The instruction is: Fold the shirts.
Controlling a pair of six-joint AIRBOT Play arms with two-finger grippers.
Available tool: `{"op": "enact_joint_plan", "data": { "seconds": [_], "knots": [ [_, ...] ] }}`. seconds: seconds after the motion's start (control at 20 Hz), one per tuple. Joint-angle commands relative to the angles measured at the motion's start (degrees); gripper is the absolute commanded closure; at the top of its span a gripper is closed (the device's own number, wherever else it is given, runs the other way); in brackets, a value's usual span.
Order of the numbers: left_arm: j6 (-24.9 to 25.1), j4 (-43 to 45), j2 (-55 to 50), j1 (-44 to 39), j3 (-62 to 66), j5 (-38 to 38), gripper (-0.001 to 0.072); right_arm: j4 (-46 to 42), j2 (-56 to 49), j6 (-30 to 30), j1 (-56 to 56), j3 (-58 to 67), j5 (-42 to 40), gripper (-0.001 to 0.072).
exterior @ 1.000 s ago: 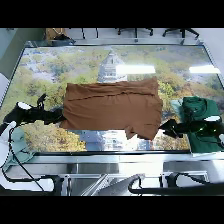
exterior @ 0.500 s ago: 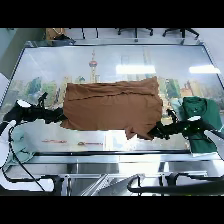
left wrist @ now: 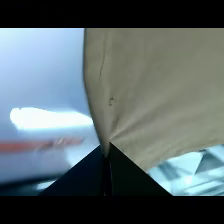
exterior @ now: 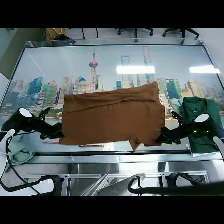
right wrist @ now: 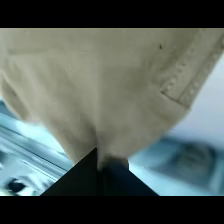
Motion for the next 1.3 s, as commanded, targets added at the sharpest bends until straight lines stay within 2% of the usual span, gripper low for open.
{"op": "enact_joint_plan", "data": {
  "seconds": [0.0,0.15,0.3,0.45,0.6,0.85,0.95,1.0,1.05,1.1,1.2,1.25],
  "knots": [
    [-4.3,7.7,4.4,2.0,-5.0,-5.3,0.0698,-9.6,10.2,7.0,0.0,-2.0,2.6,0.0691],
    [-4.2,7.1,7.9,2.8,-4.3,-5.3,0.0697,-8.5,16.7,4.1,0.0,0.6,-2.0,0.0691],
    [-4.2,4.5,9.9,1.5,2.7,-5.1,0.0697,-4.1,15.6,-3.8,0.1,7.6,-11.2,0.0691],
    [-4.1,1.2,7.0,-1.2,12.0,-4.3,0.0697,8.5,7.1,-15.1,0.4,13.6,-16.6,0.0690],
    [-4.1,1.2,-0.3,-4.8,20.9,-3.2,0.0697,15.6,-5.3,-23.3,3.0,19.7,-20.9,0.0690],
    [-4.6,1.2,-14.1,-6.3,32.1,-0.3,0.0697,16.0,-21.6,-26.5,6.0,26.9,-29.7,0.0688],
    [-4.9,1.1,-18.4,-6.4,35.2,-1.3,0.0694,17.4,-24.9,-29.1,6.0,28.0,-30.4,0.0676],
    [-5.1,1.1,-20.2,-6.5,36.6,-2.3,0.0692,17.4,-25.4,-29.2,5.9,28.5,-30.4,0.0515],
    [-5.1,1.1,-21.4,-6.5,37.9,-3.3,0.0692,17.0,-25.4,-29.2,5.5,29.2,-30.0,0.0295],
    [-5.1,1.1,-22.3,-6.5,39.4,-4.2,0.0691,15.4,-25.0,-29.2,4.8,30.4,-28.8,0.0204],
    [-5.1,1.1,-23.3,-6.5,42.5,-5.7,0.0690,13.1,-24.2,-28.6,2.4,32.5,-26.1,0.0206],
    [-5.1,1.1,-23.3,-6.6,43.9,-6.4,0.0489,13.4,-24.1,-27.9,1.0,33.0,-24.7,0.0205]
  ]
}}
